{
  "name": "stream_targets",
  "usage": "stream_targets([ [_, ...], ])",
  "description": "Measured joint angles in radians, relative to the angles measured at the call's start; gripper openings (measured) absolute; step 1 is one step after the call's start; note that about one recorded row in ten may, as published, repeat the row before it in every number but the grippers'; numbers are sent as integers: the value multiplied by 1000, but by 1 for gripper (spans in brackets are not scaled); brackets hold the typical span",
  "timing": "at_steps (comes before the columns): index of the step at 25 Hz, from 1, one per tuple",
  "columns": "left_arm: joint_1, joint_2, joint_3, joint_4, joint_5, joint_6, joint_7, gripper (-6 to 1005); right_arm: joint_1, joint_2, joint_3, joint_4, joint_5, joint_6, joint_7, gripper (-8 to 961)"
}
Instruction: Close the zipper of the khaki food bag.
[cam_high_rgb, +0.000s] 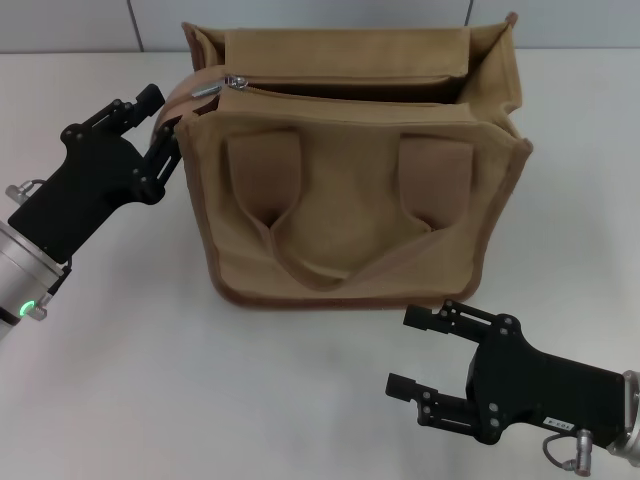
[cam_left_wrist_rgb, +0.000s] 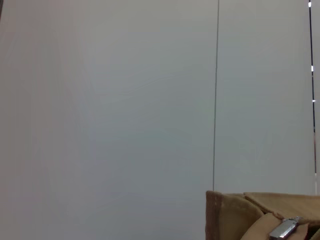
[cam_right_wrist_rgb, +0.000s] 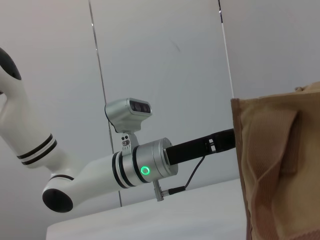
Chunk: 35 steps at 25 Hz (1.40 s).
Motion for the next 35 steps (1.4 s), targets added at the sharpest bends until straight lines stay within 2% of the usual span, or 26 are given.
stream_targets([
  [6,-4,-1,-12,-1,0,-1,-6,251,0,0,0,4,4,-20,9,724],
  [10,-7,0,-20,-16,-1,29,-2,94,-6,-5,37,4,14,-179,95,723],
  [12,-11,0,-25,-20,-1,59,0,19,-7,-5,54,2,14,-198,118,723],
  [13,-17,0,-26,-22,-2,79,-4,19,-3,-7,100,-5,15,-216,184,723],
  [14,-17,0,-26,-22,-2,79,-4,19,-3,-7,100,-5,15,-216,184,723],
  [15,-19,1,-27,-23,-2,87,-7,19,6,-7,156,-10,15,-219,278,723],
  [17,-23,2,-28,-23,-7,106,-8,19,14,-7,175,-14,15,-223,324,723],
  [18,-28,2,-27,-24,-10,140,-12,20,29,-7,196,-28,19,-237,407,723],
  [21,-38,1,-22,-25,-9,172,-18,20,48,-7,211,-47,37,-246,513,723],
  [23,-47,0,-14,-34,-2,173,-20,20,76,-9,221,-76,96,-245,705,723],
  [24,-47,0,-14,-34,-2,173,-20,20,76,-9,221,-76,96,-245,705,723],
  [28,-48,0,-16,-57,-3,142,-17,20,126,-11,222,-149,165,-261,999,722],
  [35,-48,-2,-21,-90,-7,149,5,20,204,-4,221,-144,199,-192,1038,725],
])
